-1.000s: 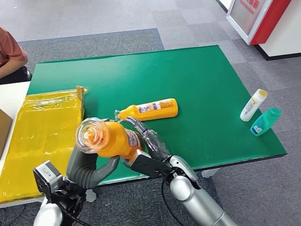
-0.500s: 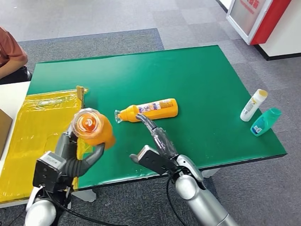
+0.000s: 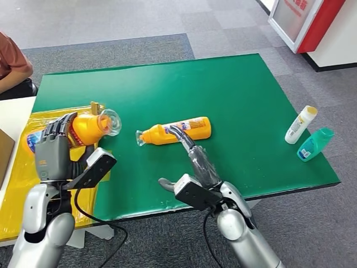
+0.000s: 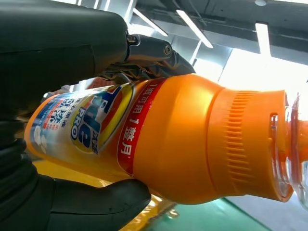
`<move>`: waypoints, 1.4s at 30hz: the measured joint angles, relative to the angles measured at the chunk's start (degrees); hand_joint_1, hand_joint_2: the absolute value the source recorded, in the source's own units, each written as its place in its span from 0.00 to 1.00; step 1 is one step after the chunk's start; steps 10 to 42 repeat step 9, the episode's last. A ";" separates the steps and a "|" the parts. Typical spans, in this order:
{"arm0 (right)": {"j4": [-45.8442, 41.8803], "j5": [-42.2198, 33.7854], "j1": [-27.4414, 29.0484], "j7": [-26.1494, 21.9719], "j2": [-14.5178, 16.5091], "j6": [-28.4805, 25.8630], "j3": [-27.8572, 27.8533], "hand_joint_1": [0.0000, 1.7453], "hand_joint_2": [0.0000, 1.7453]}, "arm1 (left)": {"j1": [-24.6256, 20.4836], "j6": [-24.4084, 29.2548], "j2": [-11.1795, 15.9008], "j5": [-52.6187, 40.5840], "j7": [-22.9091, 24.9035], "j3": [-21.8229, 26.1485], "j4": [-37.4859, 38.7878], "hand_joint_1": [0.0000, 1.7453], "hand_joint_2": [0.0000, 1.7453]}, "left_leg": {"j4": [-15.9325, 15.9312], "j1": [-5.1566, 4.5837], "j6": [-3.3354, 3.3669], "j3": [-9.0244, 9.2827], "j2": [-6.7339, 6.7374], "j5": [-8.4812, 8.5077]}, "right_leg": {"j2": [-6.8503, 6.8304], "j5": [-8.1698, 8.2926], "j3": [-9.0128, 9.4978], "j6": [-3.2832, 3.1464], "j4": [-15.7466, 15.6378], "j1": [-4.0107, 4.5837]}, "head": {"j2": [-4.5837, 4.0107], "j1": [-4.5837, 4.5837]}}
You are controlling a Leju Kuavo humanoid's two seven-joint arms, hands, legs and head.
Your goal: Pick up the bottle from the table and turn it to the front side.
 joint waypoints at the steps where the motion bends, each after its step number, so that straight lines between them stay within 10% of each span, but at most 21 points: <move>1: -0.33 -0.01 -0.07 -0.11 0.00 0.07 0.20 0.00 1.00 | -0.54 -0.18 0.01 -1.30 0.67 -0.01 1.40 1.00 1.00 | 0.00 0.00 -0.01 0.00 0.00 0.00 | 0.00 0.00 0.00 0.00 0.00 0.00 | 0.00 -0.01; 9: -1.06 -0.81 -1.66 -0.67 0.01 0.51 2.97 0.00 1.00 | -4.28 -0.77 -0.09 -4.32 1.27 -0.08 13.96 1.00 1.00 | 0.00 0.01 -0.03 0.00 0.00 0.02 | 0.01 0.00 -0.02 -0.01 0.01 0.01 | 0.00 -0.01; 42: -1.06 -0.81 -1.66 -0.67 0.01 0.51 2.97 0.00 1.00 | -4.28 -0.77 -0.09 -4.32 1.27 -0.08 13.96 1.00 1.00 | 0.00 0.01 -0.03 0.00 0.00 0.02 | 0.01 0.00 -0.02 -0.01 0.01 0.01 | 0.00 -0.01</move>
